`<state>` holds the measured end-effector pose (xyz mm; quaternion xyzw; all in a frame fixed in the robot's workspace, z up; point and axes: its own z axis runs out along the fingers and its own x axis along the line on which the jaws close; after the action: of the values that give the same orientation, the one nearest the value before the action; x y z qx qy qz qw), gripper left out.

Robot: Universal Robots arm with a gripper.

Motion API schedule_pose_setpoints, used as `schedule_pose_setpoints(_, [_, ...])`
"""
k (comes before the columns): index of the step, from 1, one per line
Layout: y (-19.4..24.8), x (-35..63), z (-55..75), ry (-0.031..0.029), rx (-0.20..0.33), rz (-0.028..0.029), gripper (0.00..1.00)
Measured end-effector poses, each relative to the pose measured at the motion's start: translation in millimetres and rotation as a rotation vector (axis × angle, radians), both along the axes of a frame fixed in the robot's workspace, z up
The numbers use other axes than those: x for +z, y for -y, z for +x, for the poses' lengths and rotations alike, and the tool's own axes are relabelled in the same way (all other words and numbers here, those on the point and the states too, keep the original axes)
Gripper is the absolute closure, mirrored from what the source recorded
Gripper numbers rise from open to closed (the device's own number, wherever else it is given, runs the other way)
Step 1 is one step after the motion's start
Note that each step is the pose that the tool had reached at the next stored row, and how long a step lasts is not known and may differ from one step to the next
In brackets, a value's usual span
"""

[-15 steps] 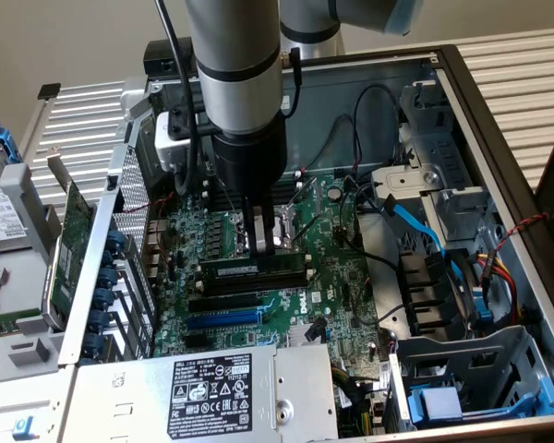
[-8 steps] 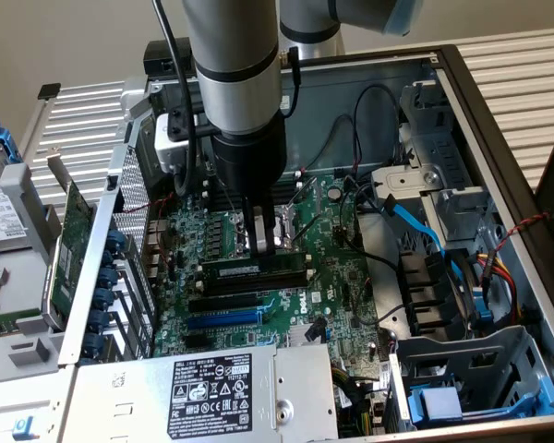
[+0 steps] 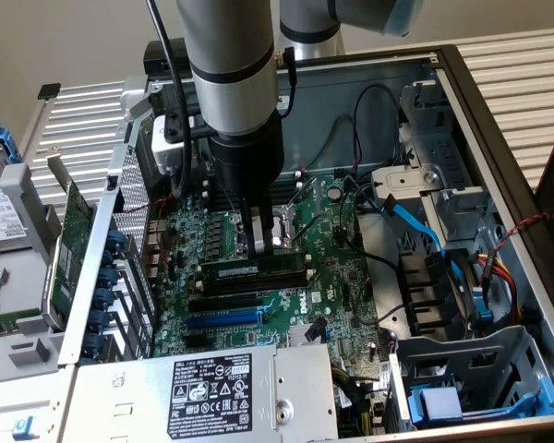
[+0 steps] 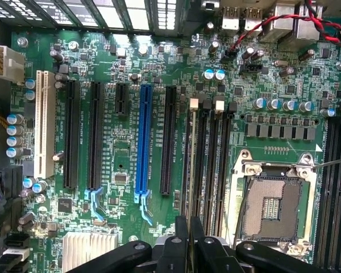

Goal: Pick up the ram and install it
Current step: 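Insert the ram into the slot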

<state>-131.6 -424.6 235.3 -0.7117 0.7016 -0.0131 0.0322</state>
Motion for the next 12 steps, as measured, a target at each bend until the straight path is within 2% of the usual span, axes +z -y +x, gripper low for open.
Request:
schedule_pose_setpoints(4, [-0.2, -0.2, -0.2, 0.006, -0.005, -0.0001, 0.87])
schedule_pose_setpoints(12, [-0.3, -0.3, -0.5, 0.0064, -0.019, -0.0001, 0.87])
